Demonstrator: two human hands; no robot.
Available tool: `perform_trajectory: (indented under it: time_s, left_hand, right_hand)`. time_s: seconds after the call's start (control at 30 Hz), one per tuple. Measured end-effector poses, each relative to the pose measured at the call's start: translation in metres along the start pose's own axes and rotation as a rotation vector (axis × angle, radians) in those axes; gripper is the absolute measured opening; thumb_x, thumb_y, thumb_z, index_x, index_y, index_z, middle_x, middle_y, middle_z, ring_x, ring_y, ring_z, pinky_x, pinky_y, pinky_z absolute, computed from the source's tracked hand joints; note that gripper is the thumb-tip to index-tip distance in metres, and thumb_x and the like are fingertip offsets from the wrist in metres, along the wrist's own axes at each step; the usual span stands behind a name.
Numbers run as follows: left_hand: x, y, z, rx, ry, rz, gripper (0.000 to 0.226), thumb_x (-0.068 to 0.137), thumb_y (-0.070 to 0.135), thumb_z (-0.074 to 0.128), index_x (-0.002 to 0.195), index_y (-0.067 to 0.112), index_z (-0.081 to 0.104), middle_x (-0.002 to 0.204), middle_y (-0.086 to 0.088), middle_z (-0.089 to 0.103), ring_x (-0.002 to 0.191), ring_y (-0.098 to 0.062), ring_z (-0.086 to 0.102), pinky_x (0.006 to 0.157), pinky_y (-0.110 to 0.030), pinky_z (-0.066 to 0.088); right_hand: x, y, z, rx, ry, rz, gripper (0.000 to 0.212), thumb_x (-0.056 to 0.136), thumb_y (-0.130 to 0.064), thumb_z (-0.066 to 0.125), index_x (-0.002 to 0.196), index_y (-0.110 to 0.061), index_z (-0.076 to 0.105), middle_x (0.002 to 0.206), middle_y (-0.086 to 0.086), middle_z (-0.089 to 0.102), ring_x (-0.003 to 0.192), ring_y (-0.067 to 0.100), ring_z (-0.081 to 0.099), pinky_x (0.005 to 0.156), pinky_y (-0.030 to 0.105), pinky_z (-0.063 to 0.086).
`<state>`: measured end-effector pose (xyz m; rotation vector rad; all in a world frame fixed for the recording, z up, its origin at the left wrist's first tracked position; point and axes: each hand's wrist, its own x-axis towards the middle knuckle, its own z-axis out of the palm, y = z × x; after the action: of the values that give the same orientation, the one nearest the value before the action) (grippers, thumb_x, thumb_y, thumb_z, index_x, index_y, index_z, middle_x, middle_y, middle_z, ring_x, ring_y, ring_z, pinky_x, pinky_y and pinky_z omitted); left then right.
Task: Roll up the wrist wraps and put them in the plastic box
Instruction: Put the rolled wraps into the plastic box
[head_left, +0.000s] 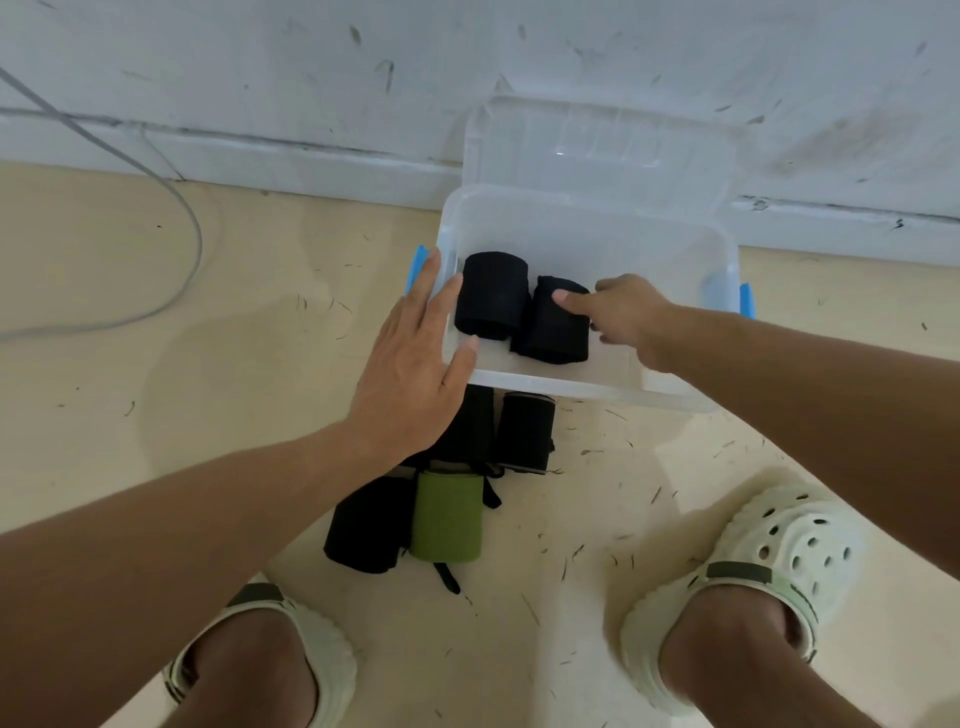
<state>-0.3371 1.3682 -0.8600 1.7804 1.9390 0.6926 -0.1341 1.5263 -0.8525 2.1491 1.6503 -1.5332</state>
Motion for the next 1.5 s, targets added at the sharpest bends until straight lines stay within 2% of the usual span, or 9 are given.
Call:
perform_trajectory:
  time_s: [0.13, 0.23, 0.33, 0.5, 0.83, 1.0, 1.17, 1.37, 1.5]
  left_hand:
    - [-0.014, -0.011, -0.003, 0.016, 0.006, 0.034, 0.070, 0.109, 0.047, 0.032, 0.166, 0.011, 0.015, 0.176, -0.007, 0.005, 0.162, -0.017, 0.003, 0.131, -0.047, 0.012]
    - [-0.035, -0.025, -0.003, 0.029, 0.000, 0.001, 0.073, 0.109, 0.049, 0.031, 0.166, 0.011, 0.008, 0.176, -0.005, 0.002, 0.162, -0.014, -0.001, 0.132, -0.037, 0.003]
    - [-0.057, -0.043, -0.004, 0.084, -0.051, -0.029, 0.076, 0.108, 0.052, 0.030, 0.167, 0.012, 0.005, 0.175, -0.001, -0.002, 0.162, -0.012, -0.003, 0.130, -0.029, -0.003]
    - [-0.077, -0.057, 0.004, 0.144, -0.118, -0.078, 0.078, 0.107, 0.056, 0.027, 0.167, 0.014, 0.001, 0.175, -0.001, -0.003, 0.161, -0.010, -0.006, 0.129, -0.027, -0.004]
    - [-0.068, -0.051, 0.007, 0.061, -0.111, -0.109, 0.079, 0.106, 0.059, 0.024, 0.167, 0.014, 0.002, 0.175, 0.000, -0.001, 0.160, -0.006, -0.006, 0.130, -0.030, -0.001]
    - [-0.061, -0.044, 0.002, -0.064, -0.077, -0.101, 0.084, 0.104, 0.065, 0.024, 0.167, 0.012, 0.004, 0.176, 0.001, 0.000, 0.160, -0.006, -0.002, 0.132, -0.042, 0.009]
    - [-0.043, -0.031, -0.005, -0.174, 0.018, -0.093, 0.084, 0.103, 0.069, 0.023, 0.166, 0.017, 0.003, 0.174, 0.002, 0.004, 0.161, -0.007, 0.002, 0.132, -0.040, 0.010]
    - [-0.012, -0.006, -0.012, -0.216, 0.110, -0.065, 0.074, 0.105, 0.050, 0.032, 0.166, 0.015, 0.007, 0.175, -0.003, 0.009, 0.160, -0.008, 0.006, 0.131, -0.033, 0.010]
    - [0.010, 0.005, -0.012, -0.148, 0.125, -0.028, 0.072, 0.107, 0.048, 0.035, 0.165, 0.011, 0.015, 0.174, -0.008, 0.012, 0.161, -0.017, 0.009, 0.131, -0.037, 0.010]
  right_hand:
    - [-0.070, -0.020, -0.006, 0.097, 0.288, -0.451, 0.033, 0.099, -0.029, 0.066, 0.132, -0.026, 0.063, 0.124, -0.011, 0.066, 0.107, 0.003, 0.062, 0.099, 0.023, 0.051]
    - [-0.134, -0.011, 0.023, 0.107, 0.141, -0.677, 0.012, 0.099, -0.018, 0.067, 0.100, -0.030, 0.068, 0.089, -0.013, 0.070, 0.081, 0.003, 0.063, 0.074, 0.012, 0.049]
    - [-0.163, 0.031, 0.069, -0.062, -0.307, -0.384, 0.004, 0.099, -0.030, 0.068, 0.102, -0.032, 0.066, 0.088, -0.013, 0.068, 0.078, -0.002, 0.062, 0.071, 0.015, 0.050]
    - [-0.155, 0.081, 0.126, 0.014, -0.459, 0.244, 0.083, 0.083, -0.058, 0.078, 0.150, -0.023, 0.044, 0.135, -0.002, 0.059, 0.118, 0.022, 0.062, 0.104, 0.039, 0.053]
    - [-0.140, 0.073, 0.162, 0.161, -0.406, 0.271, 0.068, 0.079, -0.048, 0.086, 0.133, -0.020, 0.052, 0.115, -0.002, 0.063, 0.106, 0.020, 0.062, 0.093, 0.033, 0.056]
    - [-0.161, 0.074, 0.147, 0.150, -0.381, 0.213, 0.067, 0.078, -0.043, 0.087, 0.130, -0.025, 0.049, 0.112, -0.006, 0.063, 0.094, 0.009, 0.064, 0.066, 0.020, 0.052]
    - [-0.210, 0.059, 0.096, 0.106, -0.484, -0.141, 0.059, 0.073, -0.050, 0.088, 0.119, -0.043, 0.051, 0.114, -0.019, 0.067, 0.102, -0.001, 0.066, 0.092, 0.027, 0.059]
    - [-0.184, -0.015, 0.016, 0.220, -0.031, -0.563, 0.057, 0.069, -0.041, 0.091, 0.113, -0.039, 0.054, 0.108, -0.017, 0.070, 0.099, -0.001, 0.067, 0.083, 0.017, 0.055]
    - [-0.112, -0.035, -0.026, -0.039, 0.207, -0.427, 0.058, 0.078, -0.047, 0.085, 0.124, -0.029, 0.054, 0.113, -0.015, 0.065, 0.094, 0.003, 0.065, 0.072, 0.021, 0.051]
